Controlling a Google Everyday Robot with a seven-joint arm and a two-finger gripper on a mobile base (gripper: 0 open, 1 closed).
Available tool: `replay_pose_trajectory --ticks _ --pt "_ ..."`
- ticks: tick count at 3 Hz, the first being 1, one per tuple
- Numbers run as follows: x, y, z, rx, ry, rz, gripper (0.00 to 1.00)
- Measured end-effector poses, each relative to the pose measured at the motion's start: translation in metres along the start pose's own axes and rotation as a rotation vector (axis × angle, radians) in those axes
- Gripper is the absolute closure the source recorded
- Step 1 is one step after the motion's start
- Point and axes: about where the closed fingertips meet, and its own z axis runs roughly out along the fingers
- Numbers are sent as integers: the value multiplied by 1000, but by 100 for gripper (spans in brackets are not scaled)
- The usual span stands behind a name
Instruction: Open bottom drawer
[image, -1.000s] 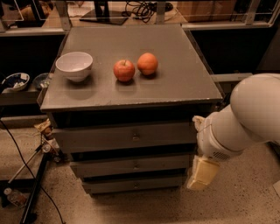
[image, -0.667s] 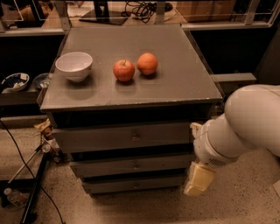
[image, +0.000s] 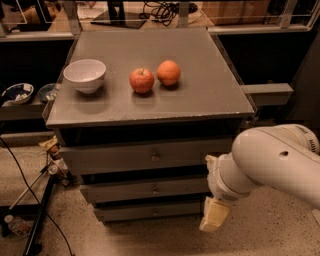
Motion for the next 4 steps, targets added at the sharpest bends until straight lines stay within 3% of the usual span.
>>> replay_pose_trajectory --ticks 1,3,4 --pt "4 7 10 0 1 22 0" --pt "7 7 77 -32 -44 60 0" --pt "7 7 81 -36 -47 61 0"
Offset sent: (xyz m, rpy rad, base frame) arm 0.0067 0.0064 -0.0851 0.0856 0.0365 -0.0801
